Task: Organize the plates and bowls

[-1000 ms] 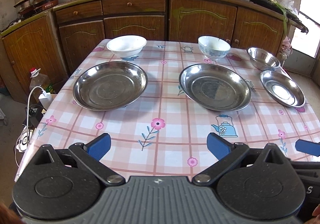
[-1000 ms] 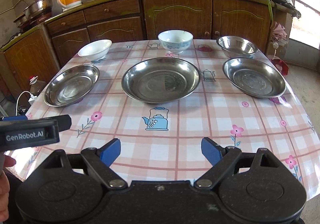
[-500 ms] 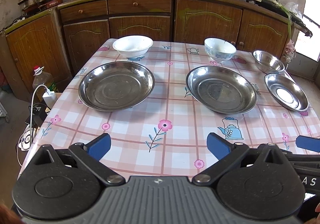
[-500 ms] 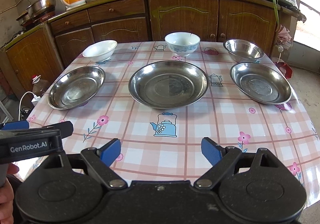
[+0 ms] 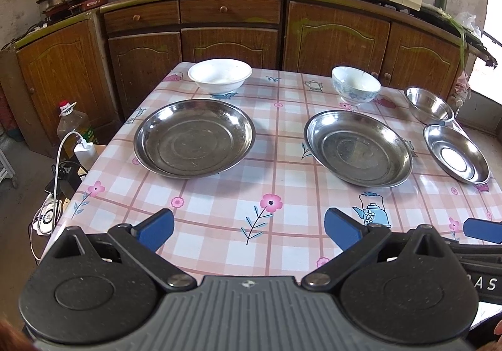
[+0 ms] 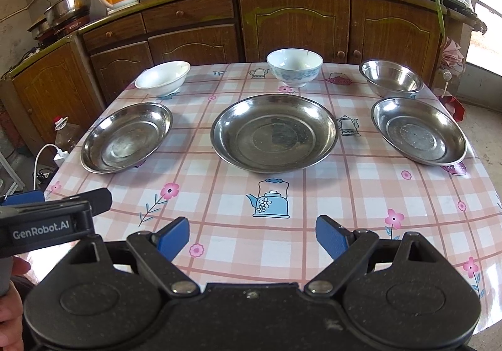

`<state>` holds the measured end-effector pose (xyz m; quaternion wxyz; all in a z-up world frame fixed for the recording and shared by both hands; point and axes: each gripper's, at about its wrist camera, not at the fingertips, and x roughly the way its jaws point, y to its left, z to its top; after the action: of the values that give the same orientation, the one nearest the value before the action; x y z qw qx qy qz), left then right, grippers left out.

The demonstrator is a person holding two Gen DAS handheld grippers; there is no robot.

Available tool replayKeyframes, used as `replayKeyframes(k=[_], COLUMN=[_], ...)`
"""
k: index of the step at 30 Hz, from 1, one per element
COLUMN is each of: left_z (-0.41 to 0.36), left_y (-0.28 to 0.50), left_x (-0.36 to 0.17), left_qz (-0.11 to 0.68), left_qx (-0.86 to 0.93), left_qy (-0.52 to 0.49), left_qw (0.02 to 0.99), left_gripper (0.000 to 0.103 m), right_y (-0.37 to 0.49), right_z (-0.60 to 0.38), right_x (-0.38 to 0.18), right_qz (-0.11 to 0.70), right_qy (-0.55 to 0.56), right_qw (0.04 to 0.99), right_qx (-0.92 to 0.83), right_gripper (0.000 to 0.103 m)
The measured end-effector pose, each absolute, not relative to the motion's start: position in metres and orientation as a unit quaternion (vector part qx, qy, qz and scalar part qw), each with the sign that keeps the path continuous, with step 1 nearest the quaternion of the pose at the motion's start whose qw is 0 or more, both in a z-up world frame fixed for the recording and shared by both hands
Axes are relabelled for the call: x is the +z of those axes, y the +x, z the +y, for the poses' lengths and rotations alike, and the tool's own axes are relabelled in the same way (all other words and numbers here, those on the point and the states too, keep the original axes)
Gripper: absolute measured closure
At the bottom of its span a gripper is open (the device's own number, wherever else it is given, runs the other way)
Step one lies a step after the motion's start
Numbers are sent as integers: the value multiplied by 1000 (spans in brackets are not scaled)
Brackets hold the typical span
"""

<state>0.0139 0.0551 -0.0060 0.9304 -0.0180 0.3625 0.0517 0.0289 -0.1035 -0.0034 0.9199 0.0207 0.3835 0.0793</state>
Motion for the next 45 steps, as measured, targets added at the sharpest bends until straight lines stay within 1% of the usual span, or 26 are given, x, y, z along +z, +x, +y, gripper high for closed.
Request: replayKeyframes(k=[28, 45], left_z=[78, 104], left_y=[22, 35], left_x=[-8, -17], left_qz=[362, 367], left_qx=[77, 98], left_qy=[-31, -43], left_qw=[929, 924], left_gripper=[0, 0], right_y=[49, 72], right_z=[-73, -47], right_x=[-6, -17], right_qz=[386, 398], right_qy=[6, -6], right_qw=[917, 910], right_qx=[101, 113], right_gripper=[0, 0])
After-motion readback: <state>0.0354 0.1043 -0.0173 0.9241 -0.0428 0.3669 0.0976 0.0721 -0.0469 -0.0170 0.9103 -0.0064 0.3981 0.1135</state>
